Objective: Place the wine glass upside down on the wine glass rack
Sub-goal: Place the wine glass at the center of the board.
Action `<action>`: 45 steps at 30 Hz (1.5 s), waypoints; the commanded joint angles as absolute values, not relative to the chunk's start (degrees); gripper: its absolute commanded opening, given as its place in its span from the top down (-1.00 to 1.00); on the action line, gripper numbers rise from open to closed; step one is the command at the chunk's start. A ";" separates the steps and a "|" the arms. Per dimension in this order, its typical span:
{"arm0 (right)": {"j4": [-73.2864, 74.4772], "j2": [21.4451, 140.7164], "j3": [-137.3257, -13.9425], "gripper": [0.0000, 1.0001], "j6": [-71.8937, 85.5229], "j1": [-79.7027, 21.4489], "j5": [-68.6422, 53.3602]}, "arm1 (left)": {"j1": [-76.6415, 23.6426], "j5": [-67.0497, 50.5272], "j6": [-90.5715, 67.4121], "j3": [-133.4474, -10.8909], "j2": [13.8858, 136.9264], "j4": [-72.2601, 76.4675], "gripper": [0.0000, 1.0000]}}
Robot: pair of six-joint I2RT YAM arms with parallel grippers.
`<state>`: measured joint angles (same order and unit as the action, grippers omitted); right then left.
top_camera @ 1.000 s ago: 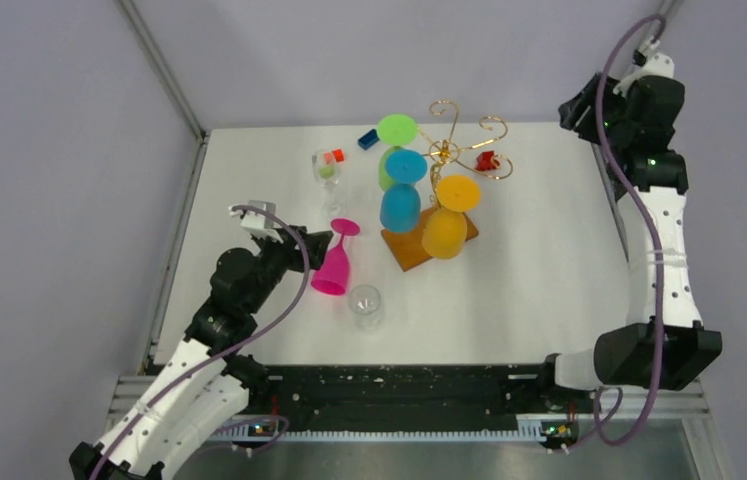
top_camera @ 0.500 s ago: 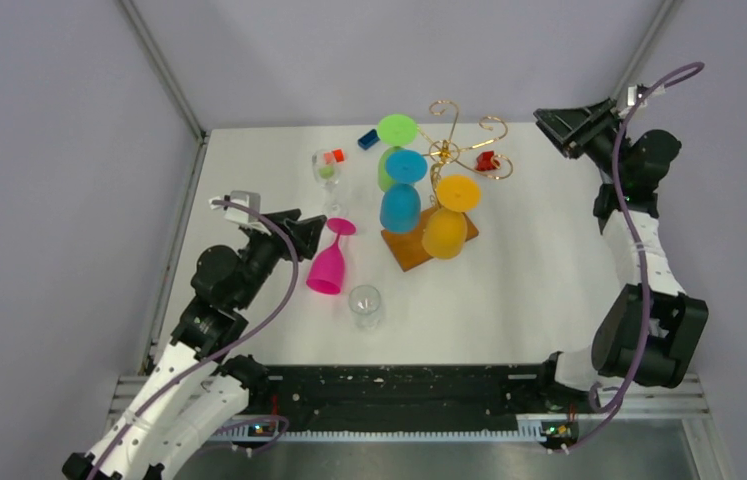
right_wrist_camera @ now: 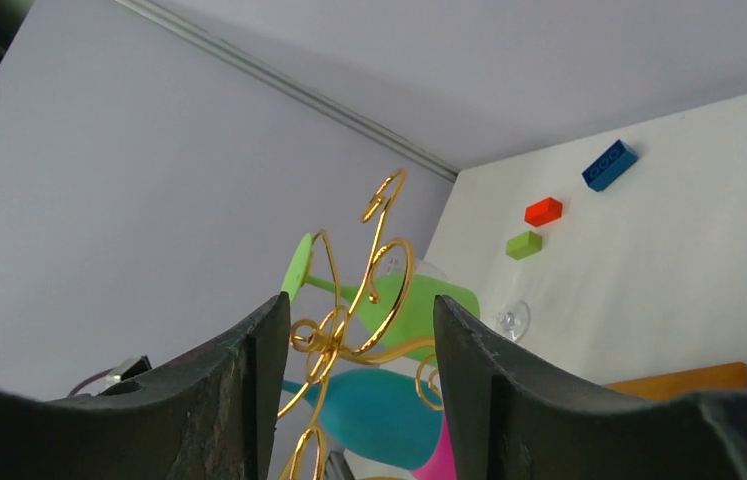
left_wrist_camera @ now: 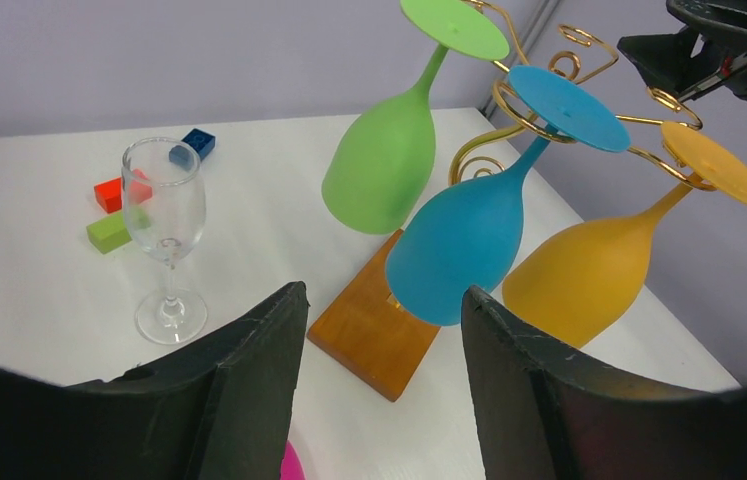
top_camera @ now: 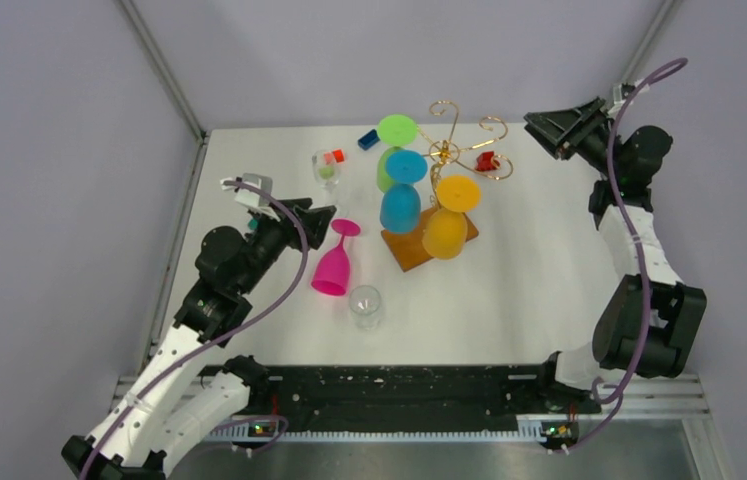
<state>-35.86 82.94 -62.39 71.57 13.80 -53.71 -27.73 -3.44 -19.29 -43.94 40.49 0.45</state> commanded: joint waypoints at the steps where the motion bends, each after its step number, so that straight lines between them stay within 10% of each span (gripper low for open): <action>1: -33.58 83.70 -66.47 -0.07 68.74 11.81 -53.52 | -27.61 -5.31 -18.37 -46.03 40.34 3.87 -0.26; 23: -28.84 87.89 -70.58 0.16 66.31 6.36 -52.60 | -27.65 -6.39 -17.24 -47.22 41.33 3.77 -0.26; 37: -29.97 87.27 -69.42 0.97 66.70 5.90 -53.70 | -27.68 -9.20 -16.32 -57.19 47.38 2.62 -0.32; 45: -20.16 83.18 -68.62 1.00 58.15 5.12 -48.29 | -29.64 -11.25 -23.37 -77.78 63.47 -7.73 -0.34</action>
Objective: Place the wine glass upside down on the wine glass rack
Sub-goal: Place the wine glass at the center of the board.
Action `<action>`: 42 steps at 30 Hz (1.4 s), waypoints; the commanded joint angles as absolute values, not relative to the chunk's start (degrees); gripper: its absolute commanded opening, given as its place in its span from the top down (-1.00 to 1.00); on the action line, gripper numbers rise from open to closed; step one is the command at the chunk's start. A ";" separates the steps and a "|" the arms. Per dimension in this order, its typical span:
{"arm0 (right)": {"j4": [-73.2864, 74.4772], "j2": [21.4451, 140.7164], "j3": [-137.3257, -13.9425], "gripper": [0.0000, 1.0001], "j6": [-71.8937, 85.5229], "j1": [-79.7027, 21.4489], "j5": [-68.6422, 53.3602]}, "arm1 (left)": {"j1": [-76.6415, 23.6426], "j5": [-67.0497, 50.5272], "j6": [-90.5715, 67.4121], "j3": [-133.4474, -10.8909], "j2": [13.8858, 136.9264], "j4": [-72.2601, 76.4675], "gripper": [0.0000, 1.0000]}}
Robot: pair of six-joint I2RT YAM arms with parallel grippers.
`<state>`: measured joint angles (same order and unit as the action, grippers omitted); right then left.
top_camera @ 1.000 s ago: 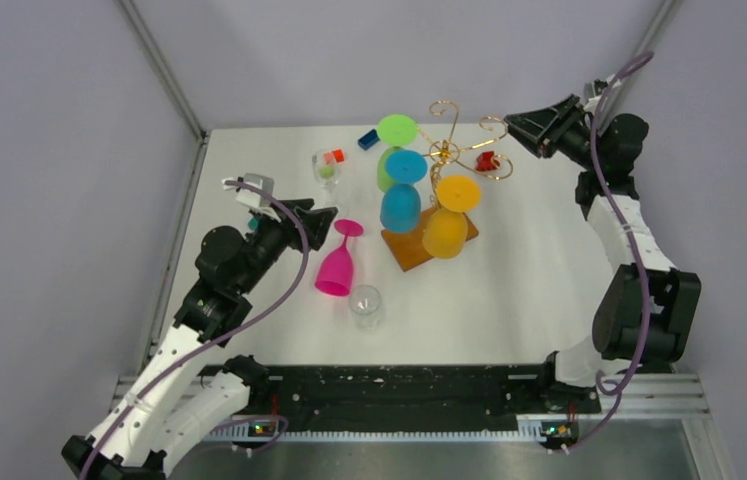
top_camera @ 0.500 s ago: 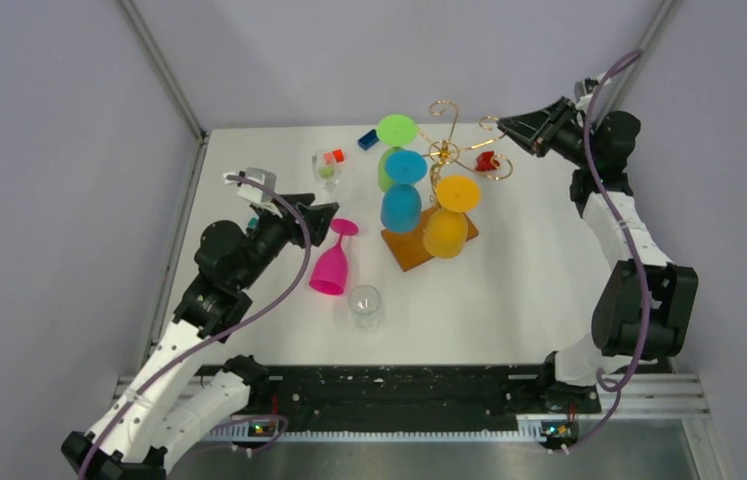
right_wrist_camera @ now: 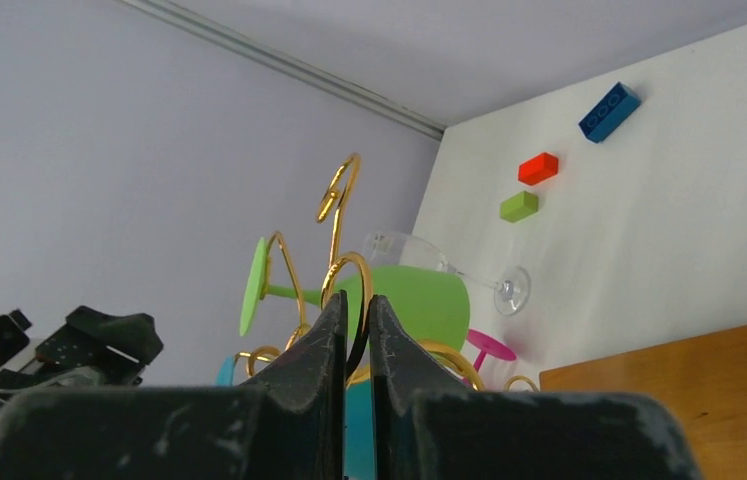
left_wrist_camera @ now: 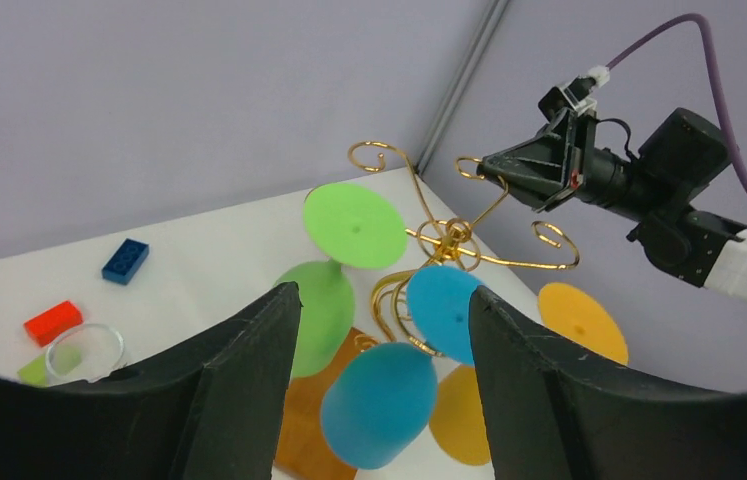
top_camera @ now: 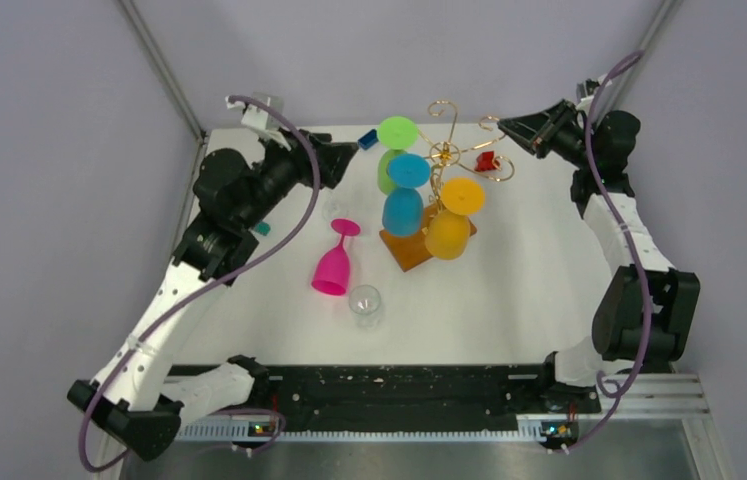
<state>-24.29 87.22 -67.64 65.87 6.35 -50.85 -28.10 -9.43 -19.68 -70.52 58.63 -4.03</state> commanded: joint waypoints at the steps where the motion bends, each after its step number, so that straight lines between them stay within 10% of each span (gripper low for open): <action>1: -18.89 82.50 -68.38 1.00 57.22 4.98 -47.07 | -30.52 -11.13 -23.50 -79.22 64.79 -7.93 -0.34; 21: -2.23 65.54 -60.03 1.00 47.04 -2.46 -20.95 | -46.36 3.63 -18.19 -126.25 97.83 -43.26 -0.01; 42: -0.45 61.74 -56.74 1.00 45.18 -3.36 -18.01 | -54.09 15.36 -12.39 -133.50 107.66 -44.32 0.05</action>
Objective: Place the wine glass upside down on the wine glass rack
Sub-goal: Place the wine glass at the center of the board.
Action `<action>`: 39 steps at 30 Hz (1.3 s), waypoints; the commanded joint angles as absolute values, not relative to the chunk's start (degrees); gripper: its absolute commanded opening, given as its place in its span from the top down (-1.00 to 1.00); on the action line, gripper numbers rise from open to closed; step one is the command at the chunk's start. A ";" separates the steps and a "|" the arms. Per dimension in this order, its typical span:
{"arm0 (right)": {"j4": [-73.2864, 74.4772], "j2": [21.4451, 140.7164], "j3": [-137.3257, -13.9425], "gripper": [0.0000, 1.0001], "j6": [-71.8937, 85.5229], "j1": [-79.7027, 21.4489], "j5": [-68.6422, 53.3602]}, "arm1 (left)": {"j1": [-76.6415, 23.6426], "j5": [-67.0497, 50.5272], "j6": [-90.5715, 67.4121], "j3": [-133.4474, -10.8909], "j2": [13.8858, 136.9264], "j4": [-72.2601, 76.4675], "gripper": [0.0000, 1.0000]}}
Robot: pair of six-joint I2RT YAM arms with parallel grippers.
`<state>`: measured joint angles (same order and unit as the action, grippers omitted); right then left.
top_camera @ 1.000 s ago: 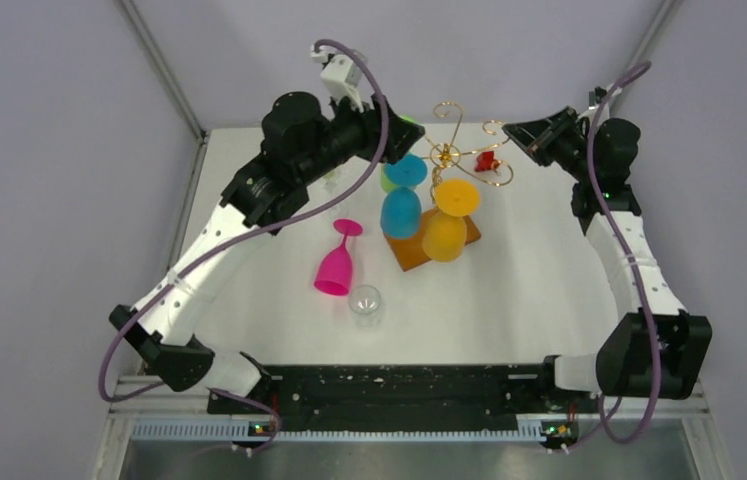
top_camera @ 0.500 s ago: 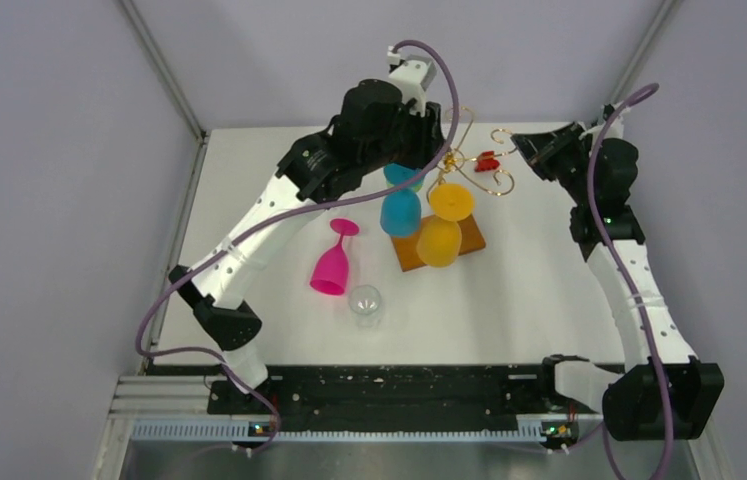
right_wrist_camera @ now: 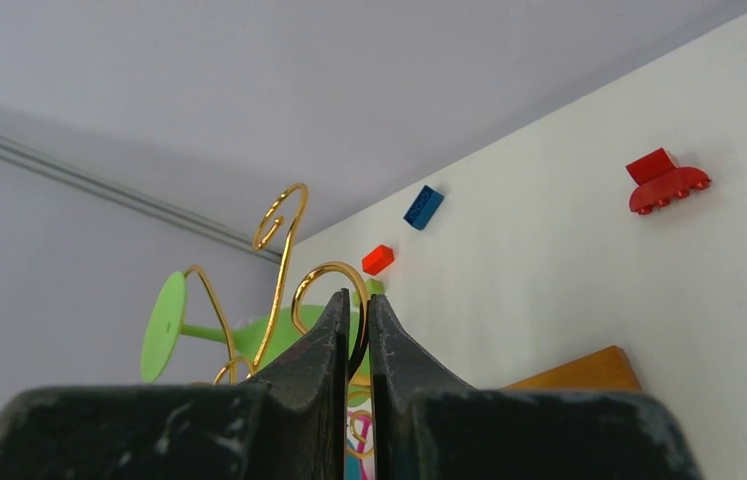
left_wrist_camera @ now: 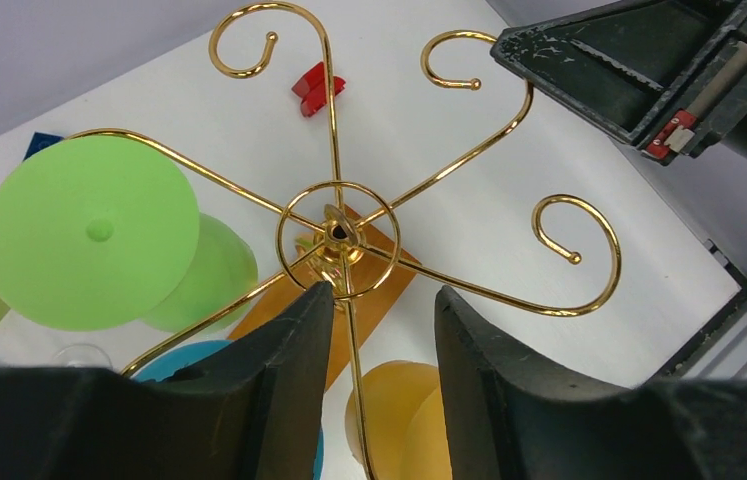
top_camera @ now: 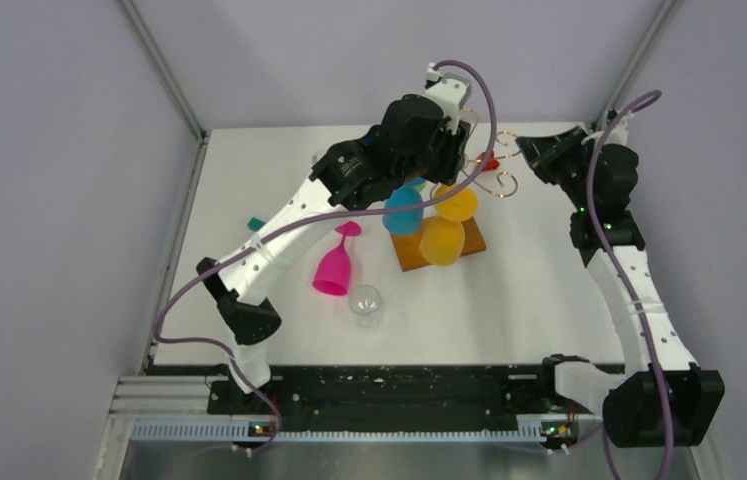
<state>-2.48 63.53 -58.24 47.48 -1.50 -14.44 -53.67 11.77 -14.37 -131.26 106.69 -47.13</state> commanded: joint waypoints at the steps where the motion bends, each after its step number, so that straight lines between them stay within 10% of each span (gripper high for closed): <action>1: -0.53 61.50 -56.53 1.00 45.13 -3.42 -18.02 | -54.11 15.75 -12.13 -133.57 108.01 -44.05 0.04; 14: -0.09 60.10 -55.70 1.00 44.73 -4.07 -18.11 | -54.48 19.54 -10.31 -134.48 111.33 -41.22 -0.04; 33: 1.67 59.28 -55.82 1.00 43.82 -4.23 -17.31 | -55.02 20.66 -8.73 -134.65 113.39 -41.30 0.42; 39: 1.65 59.17 -55.95 1.00 43.57 -4.25 -17.55 | -55.02 22.14 -6.76 -134.64 113.85 -40.03 0.87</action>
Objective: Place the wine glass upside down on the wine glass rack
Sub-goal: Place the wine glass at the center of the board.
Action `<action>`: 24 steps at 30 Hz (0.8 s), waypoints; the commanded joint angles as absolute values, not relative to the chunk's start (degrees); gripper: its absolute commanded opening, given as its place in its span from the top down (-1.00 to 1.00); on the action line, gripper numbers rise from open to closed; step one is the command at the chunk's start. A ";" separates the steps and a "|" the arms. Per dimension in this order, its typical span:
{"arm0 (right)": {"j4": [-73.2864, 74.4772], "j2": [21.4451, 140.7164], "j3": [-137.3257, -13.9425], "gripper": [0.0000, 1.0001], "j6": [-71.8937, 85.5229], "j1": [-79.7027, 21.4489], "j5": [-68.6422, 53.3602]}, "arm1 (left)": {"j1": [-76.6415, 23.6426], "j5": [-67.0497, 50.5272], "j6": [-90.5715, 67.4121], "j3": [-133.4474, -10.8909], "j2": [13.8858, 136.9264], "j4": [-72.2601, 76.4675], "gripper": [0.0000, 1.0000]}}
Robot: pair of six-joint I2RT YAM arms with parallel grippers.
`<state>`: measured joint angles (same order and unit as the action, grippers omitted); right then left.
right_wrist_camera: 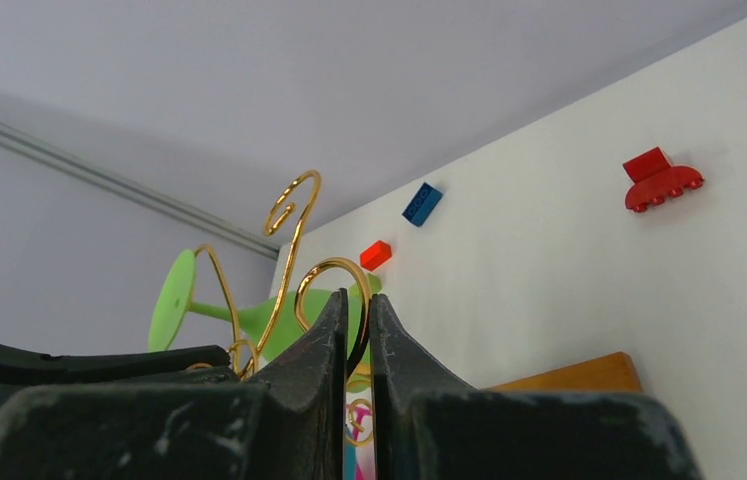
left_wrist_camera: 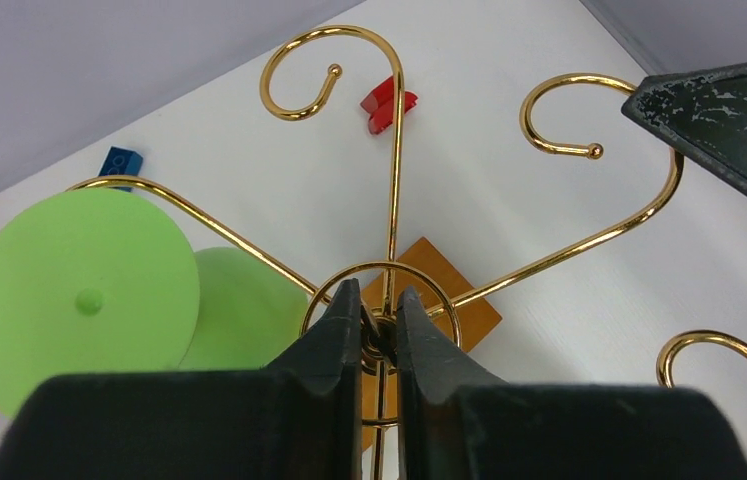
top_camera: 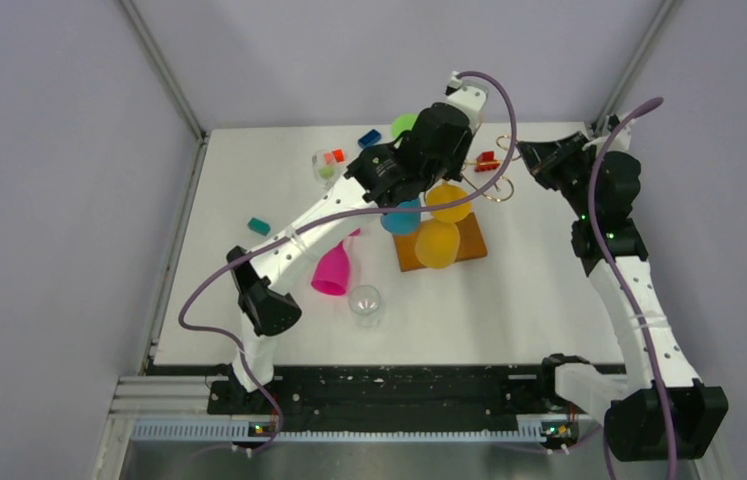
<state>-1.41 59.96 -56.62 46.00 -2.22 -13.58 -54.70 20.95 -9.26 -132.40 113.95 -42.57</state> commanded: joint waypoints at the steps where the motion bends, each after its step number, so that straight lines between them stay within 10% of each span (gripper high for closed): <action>1: 1.69 59.15 -56.00 1.00 43.49 -4.29 -17.51 | -55.01 22.61 -6.13 -134.59 113.94 -39.56 0.96; 24: 0.51 55.35 -52.89 1.00 43.93 -4.57 -23.75 | -50.97 11.45 10.42 -132.28 114.30 -25.67 1.00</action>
<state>-0.40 56.55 -53.98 45.17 -2.46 -16.67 -51.99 17.87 6.04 -131.55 114.91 -37.58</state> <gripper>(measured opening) 0.068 0.125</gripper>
